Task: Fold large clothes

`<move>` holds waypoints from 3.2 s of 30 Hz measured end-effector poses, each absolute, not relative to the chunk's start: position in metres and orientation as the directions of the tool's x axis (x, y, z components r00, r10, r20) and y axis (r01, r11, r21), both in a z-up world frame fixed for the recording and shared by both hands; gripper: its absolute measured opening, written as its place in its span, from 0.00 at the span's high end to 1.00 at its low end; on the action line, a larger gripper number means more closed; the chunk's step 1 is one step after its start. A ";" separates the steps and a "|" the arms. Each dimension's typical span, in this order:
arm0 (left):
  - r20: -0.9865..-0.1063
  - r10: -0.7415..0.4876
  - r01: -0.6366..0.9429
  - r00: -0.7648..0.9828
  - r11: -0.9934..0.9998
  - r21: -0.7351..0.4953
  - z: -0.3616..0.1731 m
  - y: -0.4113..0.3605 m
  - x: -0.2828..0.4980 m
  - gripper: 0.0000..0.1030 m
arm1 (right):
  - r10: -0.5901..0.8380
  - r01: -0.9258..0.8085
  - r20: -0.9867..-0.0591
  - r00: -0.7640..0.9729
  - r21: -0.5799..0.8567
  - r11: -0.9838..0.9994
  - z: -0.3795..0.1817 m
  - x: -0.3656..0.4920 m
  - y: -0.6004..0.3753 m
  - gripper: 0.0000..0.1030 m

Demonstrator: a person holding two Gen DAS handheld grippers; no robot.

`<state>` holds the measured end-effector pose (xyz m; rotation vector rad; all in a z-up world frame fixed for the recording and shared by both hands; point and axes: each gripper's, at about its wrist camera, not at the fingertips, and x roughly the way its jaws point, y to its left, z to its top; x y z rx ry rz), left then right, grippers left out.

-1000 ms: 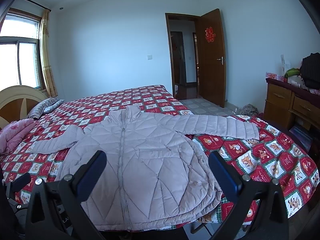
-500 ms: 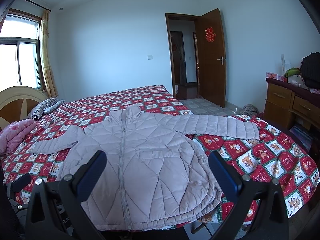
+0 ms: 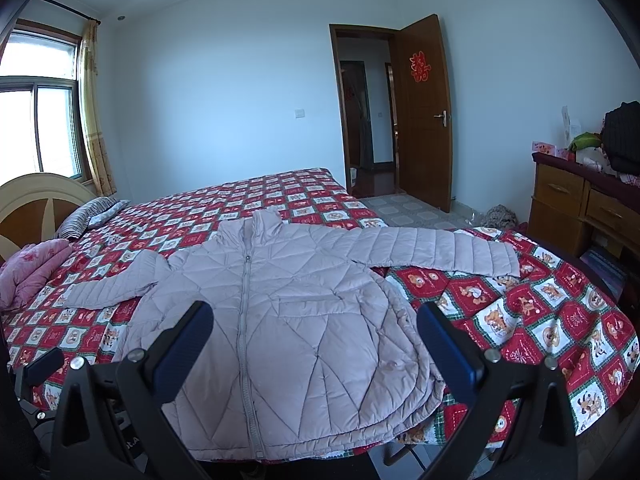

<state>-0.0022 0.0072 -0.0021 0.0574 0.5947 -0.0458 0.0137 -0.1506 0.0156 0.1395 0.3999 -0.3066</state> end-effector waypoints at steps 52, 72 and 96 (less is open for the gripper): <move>-0.601 -0.070 0.079 0.796 0.997 -0.012 -0.020 0.015 0.070 0.01 | -0.296 0.391 -0.555 0.777 0.057 0.919 -0.011 0.077 -0.201 0.00; -0.606 0.109 -0.069 0.788 0.994 0.090 -0.078 0.079 0.267 0.01 | -0.532 0.749 -0.641 0.553 0.102 0.655 -0.049 0.151 -0.430 0.27; -0.730 -0.007 -0.136 0.684 0.981 -0.137 -0.154 0.115 0.304 0.01 | -0.530 0.852 -0.761 0.375 0.057 0.520 -0.100 0.158 -0.554 0.88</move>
